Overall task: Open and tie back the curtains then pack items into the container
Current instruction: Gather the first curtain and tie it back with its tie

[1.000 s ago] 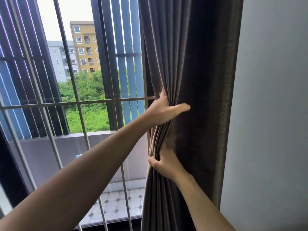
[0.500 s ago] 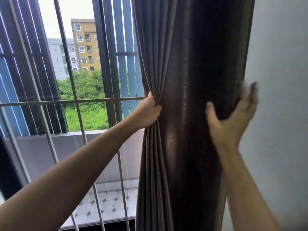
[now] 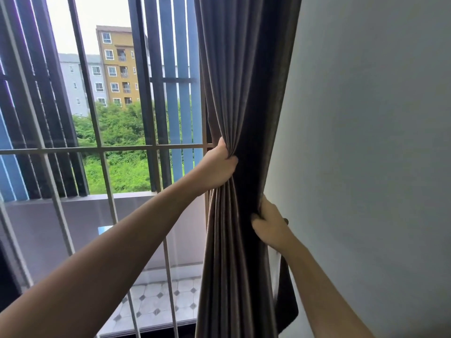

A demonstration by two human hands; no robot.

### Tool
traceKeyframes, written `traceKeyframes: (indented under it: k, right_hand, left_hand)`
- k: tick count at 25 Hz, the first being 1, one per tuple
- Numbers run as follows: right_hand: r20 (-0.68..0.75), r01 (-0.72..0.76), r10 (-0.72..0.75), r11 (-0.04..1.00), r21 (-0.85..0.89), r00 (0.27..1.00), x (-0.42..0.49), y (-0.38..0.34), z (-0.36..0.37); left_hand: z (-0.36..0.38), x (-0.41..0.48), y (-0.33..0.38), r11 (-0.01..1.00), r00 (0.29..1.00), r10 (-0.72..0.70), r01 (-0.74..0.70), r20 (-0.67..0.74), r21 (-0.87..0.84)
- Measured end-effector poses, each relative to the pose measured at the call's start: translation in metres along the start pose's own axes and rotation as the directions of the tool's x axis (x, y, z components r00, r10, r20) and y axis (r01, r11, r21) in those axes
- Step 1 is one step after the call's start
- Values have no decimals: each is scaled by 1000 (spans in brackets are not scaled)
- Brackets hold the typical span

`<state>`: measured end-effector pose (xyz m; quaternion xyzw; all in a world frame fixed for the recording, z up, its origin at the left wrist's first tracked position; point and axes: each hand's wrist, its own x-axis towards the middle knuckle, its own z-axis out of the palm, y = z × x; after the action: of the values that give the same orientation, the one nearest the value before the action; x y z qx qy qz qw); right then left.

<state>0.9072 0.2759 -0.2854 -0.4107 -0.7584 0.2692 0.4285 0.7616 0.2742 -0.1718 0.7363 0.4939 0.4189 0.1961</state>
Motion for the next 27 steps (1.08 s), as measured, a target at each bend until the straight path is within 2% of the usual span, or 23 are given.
traceKeyframes:
  k: [10,13,17,19,20,22,24,25,27]
  right_hand:
    - [143,19,-23,999,33,989,6,-16,17]
    - [175,26,-30,999,26,984,1,-19,21]
    - [164,92,-94,996,18,982,-1,-24,38]
    - [181,89,-119,983,162,976,-3,-19,42]
    - [147,63,-112,952,301,983,-3,-17,38]
    - [-20,27,-19,857,515,1000,4,-12,26]
    - [-271,61,53,917,394,961,23,-5,11]
    - [-336,60,58,942,331,940,32,-6,5]
    - [-314,61,60,931,361,948,47,-12,-5]
  left_hand:
    - [4,2,0,991,994,-12,27,106,-134]
    - [7,0,5,994,990,-17,31,138,-101]
    - [14,1,13,997,1000,29,-28,-10,76]
    - [15,0,15,984,995,4,13,-95,176]
    - [12,0,12,983,994,-11,31,-108,183]
    - [1,-3,6,994,998,7,0,-63,109]
    - [-13,-10,-1,997,997,75,-75,34,-12]
    - [-19,-15,-3,994,993,92,-87,69,-64]
    - [-27,-23,-5,985,990,96,-79,106,-155]
